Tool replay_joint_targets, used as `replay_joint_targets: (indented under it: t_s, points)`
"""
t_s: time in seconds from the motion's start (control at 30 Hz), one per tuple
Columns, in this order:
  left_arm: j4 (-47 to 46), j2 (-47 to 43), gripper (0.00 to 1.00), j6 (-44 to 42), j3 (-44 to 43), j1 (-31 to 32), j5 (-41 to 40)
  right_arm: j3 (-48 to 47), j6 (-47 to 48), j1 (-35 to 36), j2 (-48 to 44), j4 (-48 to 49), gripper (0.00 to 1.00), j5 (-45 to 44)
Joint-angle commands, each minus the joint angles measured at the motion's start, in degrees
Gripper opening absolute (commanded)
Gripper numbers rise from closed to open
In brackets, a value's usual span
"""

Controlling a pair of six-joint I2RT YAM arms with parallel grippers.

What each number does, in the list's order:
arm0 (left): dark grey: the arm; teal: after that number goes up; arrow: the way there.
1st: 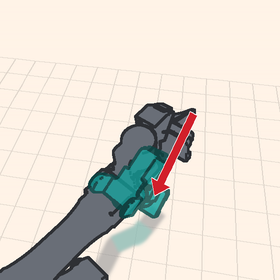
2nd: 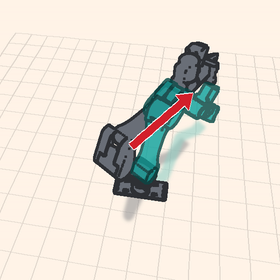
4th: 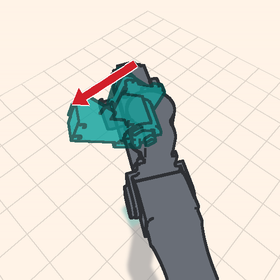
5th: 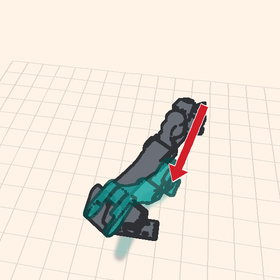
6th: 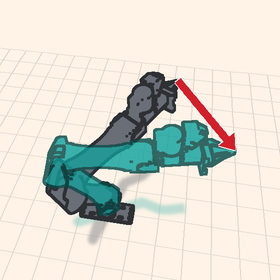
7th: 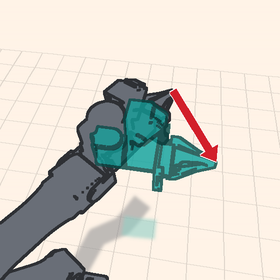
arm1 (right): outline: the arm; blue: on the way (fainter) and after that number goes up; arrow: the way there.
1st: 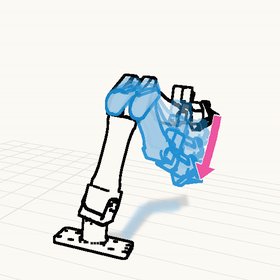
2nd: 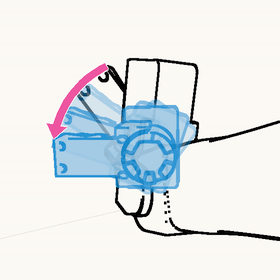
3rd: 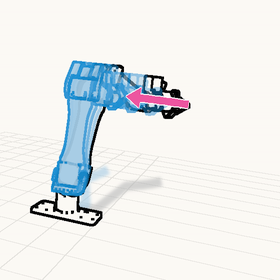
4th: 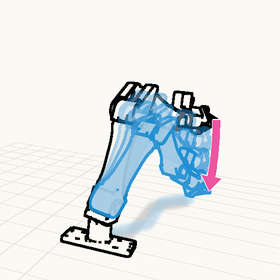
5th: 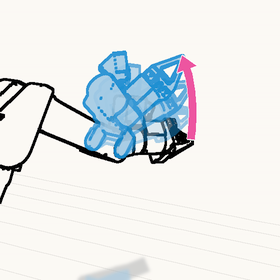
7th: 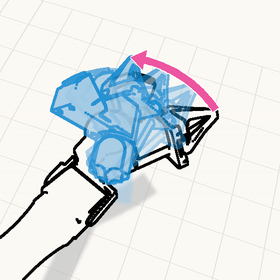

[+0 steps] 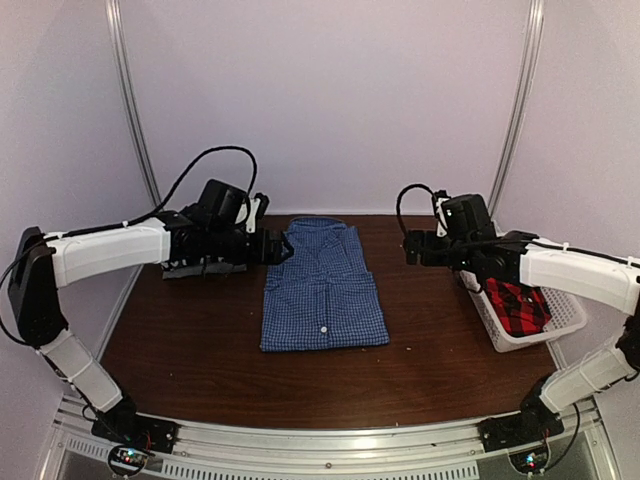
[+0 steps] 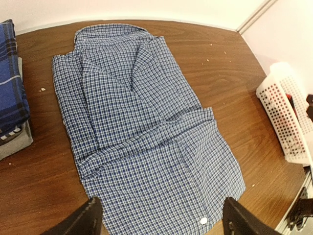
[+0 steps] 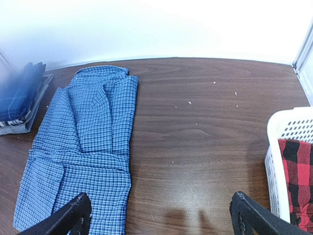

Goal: Fold and stack the long sleeve shirts
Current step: Pick up the 2/3-rectangle-folded shirt from the center of the board.

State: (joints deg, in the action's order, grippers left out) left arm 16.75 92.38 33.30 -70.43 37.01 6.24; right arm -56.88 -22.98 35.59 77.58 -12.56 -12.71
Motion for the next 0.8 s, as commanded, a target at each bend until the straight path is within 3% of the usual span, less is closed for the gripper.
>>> replay_joint_targets:
  t_s: [0.0,0.37,0.47,0.6,0.77]
  points:
    - [-0.8,-6.6,0.95,1.4,5.9,4.6,-9.6,5.0,-1.8,-1.8,-3.1,3.0,1.00,3.7]
    - [-1.5,-22.3,0.98,21.6,29.8,6.7,-23.7,16.4,-5.5,-1.0,-8.4,6.3,1.00,10.6]
    - [-3.5,-28.8,0.98,22.8,36.0,6.8,-25.6,18.4,-6.2,-0.6,-9.5,6.2,0.99,12.1]
    - [-6.3,-38.0,0.98,19.4,41.3,6.6,-23.4,21.3,-8.5,-0.3,-10.7,8.0,0.97,17.6]
    - [-8.1,-38.4,0.97,16.9,43.5,6.6,-14.1,24.1,-11.4,0.8,-8.6,10.7,0.88,25.0]
